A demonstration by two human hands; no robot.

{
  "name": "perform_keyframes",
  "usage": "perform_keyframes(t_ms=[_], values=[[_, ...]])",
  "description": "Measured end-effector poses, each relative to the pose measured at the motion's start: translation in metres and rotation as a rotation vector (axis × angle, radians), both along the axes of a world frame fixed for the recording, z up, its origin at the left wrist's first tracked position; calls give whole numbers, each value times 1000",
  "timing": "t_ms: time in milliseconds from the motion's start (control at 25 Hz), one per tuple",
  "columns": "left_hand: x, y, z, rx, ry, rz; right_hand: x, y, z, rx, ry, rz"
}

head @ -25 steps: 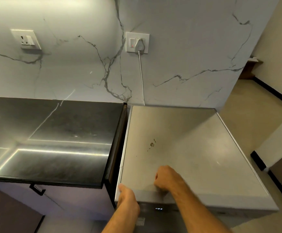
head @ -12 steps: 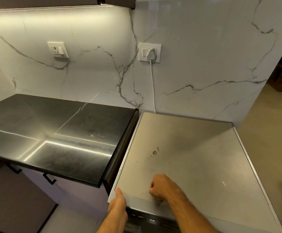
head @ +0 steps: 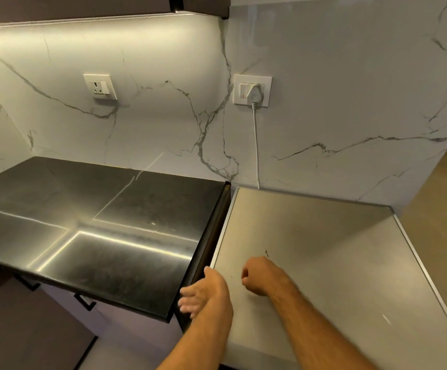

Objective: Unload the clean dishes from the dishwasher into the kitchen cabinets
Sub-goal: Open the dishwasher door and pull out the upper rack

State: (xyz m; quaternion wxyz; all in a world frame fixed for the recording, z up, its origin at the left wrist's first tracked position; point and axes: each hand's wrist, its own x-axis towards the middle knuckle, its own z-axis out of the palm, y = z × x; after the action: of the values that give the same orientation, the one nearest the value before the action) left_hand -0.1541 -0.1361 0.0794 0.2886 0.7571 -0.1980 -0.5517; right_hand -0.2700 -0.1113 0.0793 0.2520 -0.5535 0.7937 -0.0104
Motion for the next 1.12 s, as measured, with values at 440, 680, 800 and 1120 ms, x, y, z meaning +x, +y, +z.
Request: perform_keyframes(t_ms=[440,680,800,1120], values=[[-61,-165,95,-979,-404,-986,-50,-109,85,-353,119,-40],[-89,-250,156,-1321,-791,-1280,-82,-175,150,-484,224,-127],[-108,-280,177,-1356,-898,-1339,-97,-204,181,-510,274,-150],[-150,-333,213,-1407,-1025,-1379,-125,-234,201,-509,288,-186]])
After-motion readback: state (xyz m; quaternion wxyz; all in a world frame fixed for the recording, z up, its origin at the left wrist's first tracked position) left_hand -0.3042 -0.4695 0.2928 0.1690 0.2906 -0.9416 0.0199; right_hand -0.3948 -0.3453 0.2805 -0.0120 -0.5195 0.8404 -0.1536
